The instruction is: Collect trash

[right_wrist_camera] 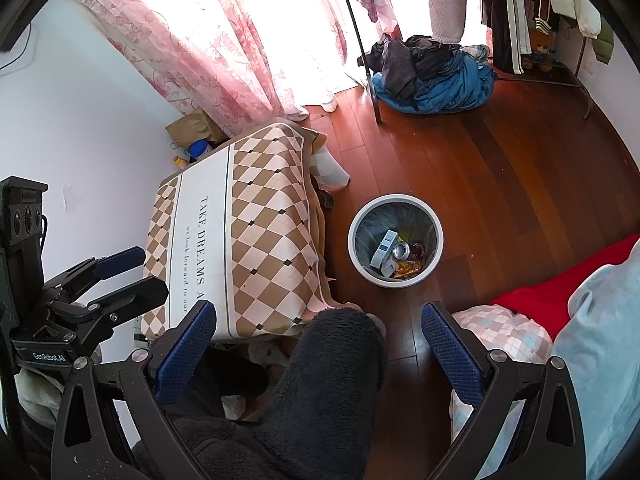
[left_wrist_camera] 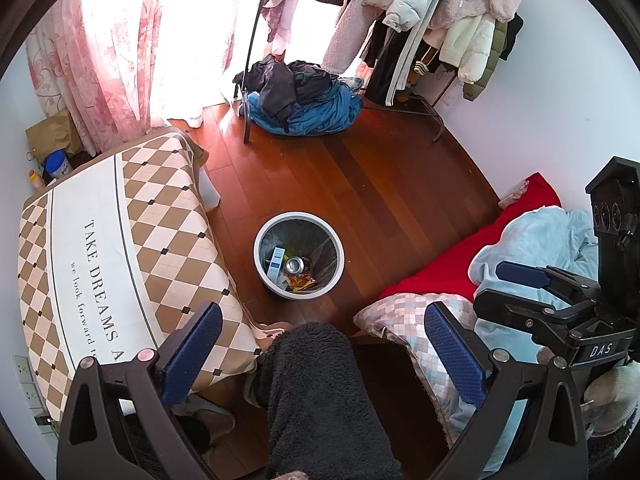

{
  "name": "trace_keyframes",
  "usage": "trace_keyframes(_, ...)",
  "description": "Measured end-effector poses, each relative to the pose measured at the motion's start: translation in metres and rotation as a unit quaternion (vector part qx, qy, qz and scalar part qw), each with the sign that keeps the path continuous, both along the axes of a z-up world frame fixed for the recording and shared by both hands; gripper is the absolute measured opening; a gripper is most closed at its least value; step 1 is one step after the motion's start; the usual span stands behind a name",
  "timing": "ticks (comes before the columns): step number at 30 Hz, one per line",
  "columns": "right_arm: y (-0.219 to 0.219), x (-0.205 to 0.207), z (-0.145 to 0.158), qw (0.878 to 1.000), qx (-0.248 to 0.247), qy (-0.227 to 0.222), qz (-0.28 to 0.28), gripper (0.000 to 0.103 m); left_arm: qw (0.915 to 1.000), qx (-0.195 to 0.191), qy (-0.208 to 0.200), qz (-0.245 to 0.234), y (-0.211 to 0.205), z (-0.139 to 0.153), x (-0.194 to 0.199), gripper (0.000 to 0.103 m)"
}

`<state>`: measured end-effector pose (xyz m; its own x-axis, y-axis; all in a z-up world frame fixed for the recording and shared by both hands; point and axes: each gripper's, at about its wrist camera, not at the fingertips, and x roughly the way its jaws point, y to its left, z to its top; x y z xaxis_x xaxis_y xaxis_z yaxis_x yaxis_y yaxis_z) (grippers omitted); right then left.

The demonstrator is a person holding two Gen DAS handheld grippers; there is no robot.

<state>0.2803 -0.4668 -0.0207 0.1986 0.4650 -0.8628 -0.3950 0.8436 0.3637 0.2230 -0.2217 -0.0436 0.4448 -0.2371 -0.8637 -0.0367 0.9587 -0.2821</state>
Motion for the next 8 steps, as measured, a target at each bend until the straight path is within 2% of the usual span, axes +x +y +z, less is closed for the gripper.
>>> trace_keyframes(8,-0.0041,0.0025,0.0007,1.0,-0.003,0.001,0.005,0.103,1.0,-0.006,-0.006,0.003,-0.0028,0.0072,-0.0025,0.103)
